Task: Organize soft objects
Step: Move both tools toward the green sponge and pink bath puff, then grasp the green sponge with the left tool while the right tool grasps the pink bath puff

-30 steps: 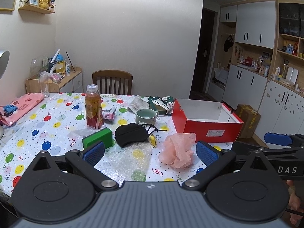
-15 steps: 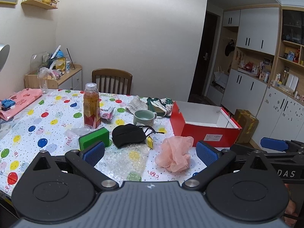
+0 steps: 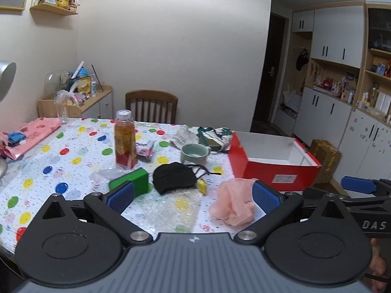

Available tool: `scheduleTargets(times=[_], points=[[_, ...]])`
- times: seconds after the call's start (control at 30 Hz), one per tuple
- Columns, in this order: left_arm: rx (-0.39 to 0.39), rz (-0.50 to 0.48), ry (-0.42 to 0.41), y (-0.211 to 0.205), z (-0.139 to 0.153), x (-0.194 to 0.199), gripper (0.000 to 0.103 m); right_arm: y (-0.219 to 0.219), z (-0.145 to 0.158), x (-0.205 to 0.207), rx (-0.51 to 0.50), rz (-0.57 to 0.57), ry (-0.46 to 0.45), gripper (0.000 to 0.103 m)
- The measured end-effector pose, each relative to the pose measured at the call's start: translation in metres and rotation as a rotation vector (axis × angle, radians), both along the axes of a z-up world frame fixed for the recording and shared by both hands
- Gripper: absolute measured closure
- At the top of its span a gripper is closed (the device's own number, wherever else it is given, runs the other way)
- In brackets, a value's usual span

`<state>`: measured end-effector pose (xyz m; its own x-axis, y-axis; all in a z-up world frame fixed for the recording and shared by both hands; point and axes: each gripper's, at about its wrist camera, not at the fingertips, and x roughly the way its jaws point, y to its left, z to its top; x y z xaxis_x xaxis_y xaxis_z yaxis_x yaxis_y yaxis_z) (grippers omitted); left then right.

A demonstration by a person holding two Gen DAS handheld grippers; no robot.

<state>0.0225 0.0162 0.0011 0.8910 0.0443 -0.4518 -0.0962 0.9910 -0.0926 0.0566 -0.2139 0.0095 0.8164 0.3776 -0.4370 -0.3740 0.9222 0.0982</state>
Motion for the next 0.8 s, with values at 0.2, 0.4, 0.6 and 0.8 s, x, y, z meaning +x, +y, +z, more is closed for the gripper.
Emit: scheduleTargets(times=[0.2, 0.4, 0.6, 0.8], points=[[0.026, -0.02, -0.01, 0.014, -0.006, 0.018, 0.0, 0.008, -0.005, 0.012, -0.019, 0.003, 0.012, 0.0], [0.012, -0.037, 0.002, 0.039, -0.019, 0.048, 0.0, 0.017, -0.012, 0.032, -0.034, -0.006, 0.02, 0.0], [0.031, -0.051, 0.053, 0.065, -0.042, 0.086, 0.0, 0.026, -0.027, 0.059, -0.056, -0.036, 0.059, 0.003], [0.046, -0.055, 0.121, 0.092, -0.068, 0.122, 0.0, 0.036, -0.044, 0.086, -0.08, -0.043, 0.106, 0.003]])
